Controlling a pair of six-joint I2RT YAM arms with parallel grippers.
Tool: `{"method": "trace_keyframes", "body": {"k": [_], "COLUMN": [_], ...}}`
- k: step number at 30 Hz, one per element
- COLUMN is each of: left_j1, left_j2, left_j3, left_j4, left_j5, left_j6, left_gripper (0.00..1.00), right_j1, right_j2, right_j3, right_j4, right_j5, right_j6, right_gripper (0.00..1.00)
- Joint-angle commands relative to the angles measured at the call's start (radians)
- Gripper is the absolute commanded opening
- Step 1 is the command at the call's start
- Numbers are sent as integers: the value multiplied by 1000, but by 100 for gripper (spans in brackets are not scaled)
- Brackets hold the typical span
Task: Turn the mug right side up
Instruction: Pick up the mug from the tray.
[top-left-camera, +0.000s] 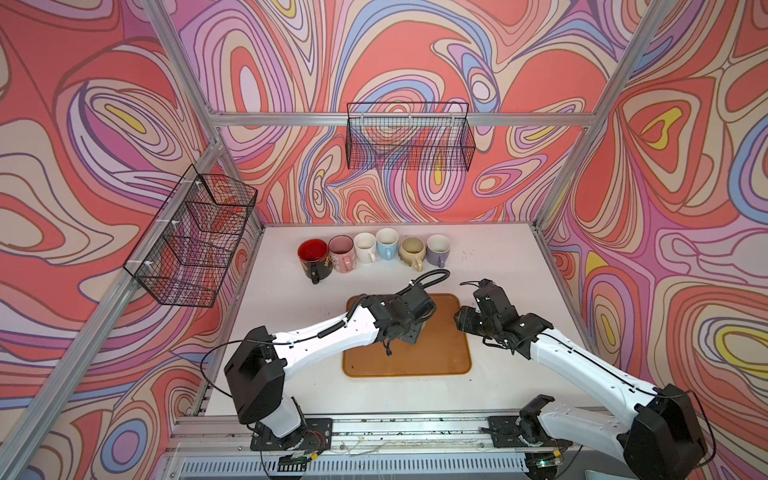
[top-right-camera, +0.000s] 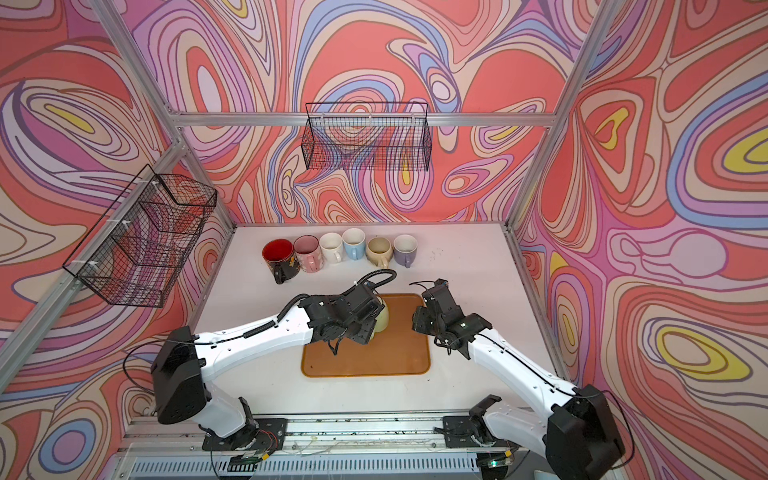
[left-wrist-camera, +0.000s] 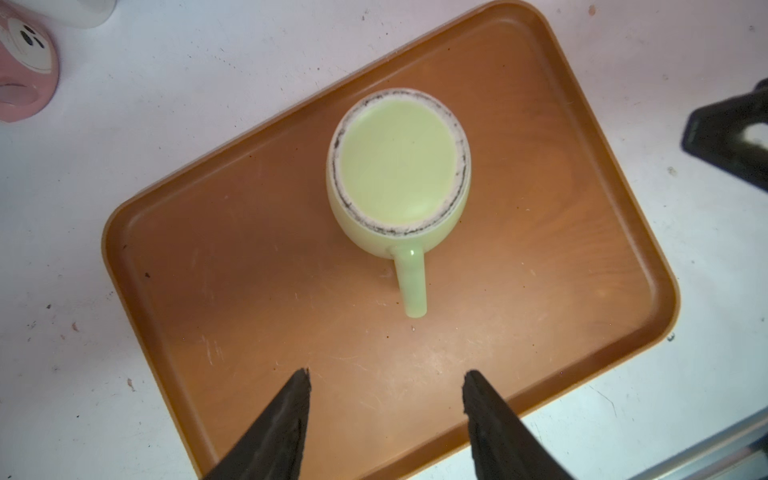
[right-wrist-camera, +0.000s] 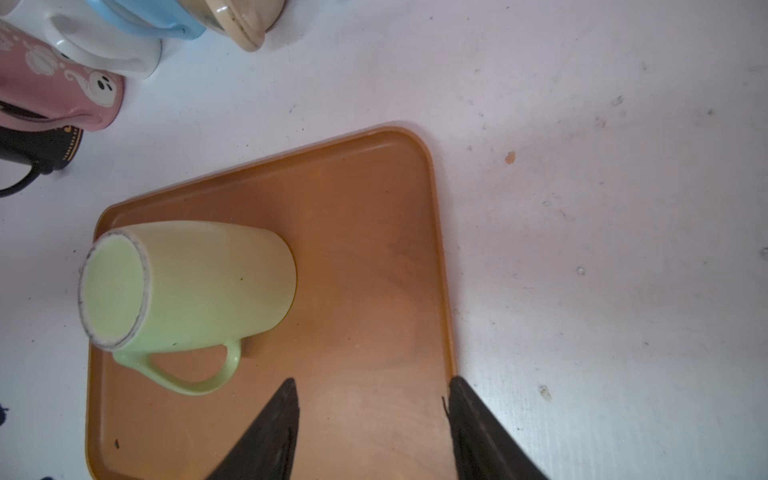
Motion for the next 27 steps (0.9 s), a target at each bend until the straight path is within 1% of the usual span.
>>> {"method": "trace_keyframes", "body": {"k": [1, 10, 15, 27], "left_j1": [1, 2, 28, 72], "left_j2": [44, 165, 212, 267], "left_j3": [40, 108, 132, 145], "left_j4": [-55, -57, -53, -21], "left_j5": [0, 3, 20, 102], "left_j6": [-23, -17, -14, 2], "left_gripper": [61, 60, 54, 38], "right_j1": [-18, -29, -29, -29], "right_j2": [0, 29, 38, 38], "right_j3": [-9, -19, -20, -22], "right_j4": [-24, 12, 24, 25], "right_j5": [23, 12, 2, -1], "right_j6": [-7, -18, -28, -33], "right_gripper": [61, 62, 62, 62]}}
